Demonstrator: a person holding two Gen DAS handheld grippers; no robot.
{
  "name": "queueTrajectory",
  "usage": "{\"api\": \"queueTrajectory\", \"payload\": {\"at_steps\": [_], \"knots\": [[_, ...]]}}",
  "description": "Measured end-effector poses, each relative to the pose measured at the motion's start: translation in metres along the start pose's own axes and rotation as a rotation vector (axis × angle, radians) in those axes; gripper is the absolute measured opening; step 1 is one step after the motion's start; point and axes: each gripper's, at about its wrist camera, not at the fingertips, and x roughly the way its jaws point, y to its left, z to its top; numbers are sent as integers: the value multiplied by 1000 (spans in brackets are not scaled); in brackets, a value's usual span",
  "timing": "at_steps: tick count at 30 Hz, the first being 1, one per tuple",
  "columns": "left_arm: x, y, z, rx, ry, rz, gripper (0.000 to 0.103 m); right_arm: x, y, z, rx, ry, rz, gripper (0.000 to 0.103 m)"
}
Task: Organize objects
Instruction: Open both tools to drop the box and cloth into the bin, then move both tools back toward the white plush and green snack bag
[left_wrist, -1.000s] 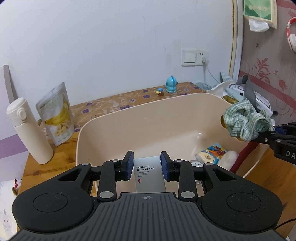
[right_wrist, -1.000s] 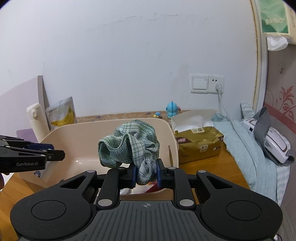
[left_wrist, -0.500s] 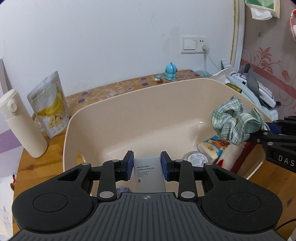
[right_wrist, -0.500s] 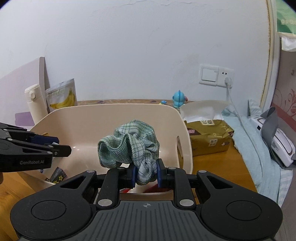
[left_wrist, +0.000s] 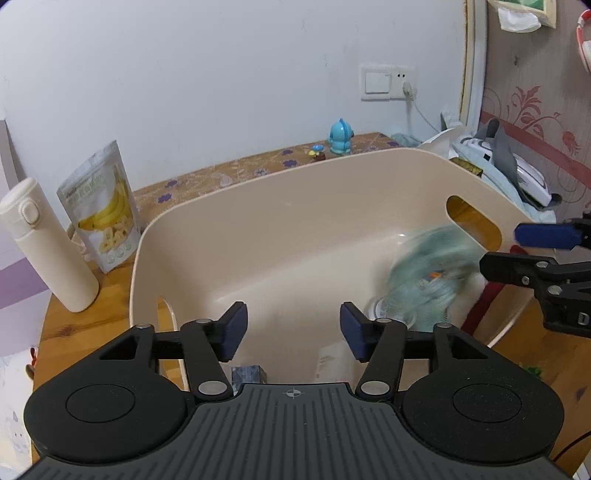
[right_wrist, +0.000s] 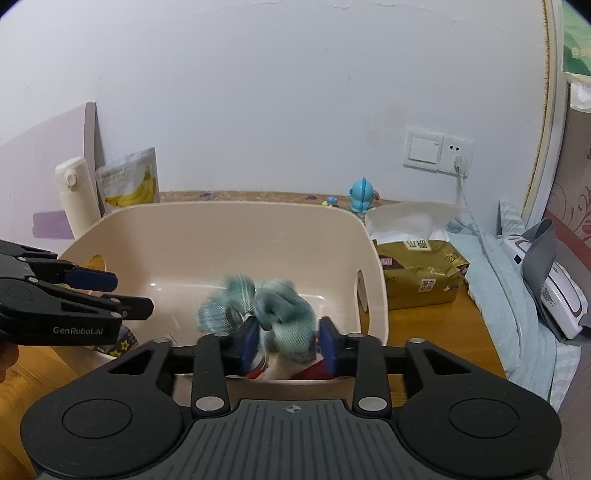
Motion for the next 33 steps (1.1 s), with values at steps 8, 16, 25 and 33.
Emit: {"api": "queueTrajectory", "payload": {"at_steps": [8,16,25,33], "knots": [[-25,1,2,-16,-51,22,64,-23,-5,0,24,-53,12,76],[-55,-3,1,-20,-102,39,72,-44,-9,-5,37,-76,15,88],[-85,-7,-12,-36,-133,34,76,-66,-4,-13,29,-97,22,92],[-104,-9,-33,-50,-132,38,78,-81,-2,-24,16,-90,26,92]]}}
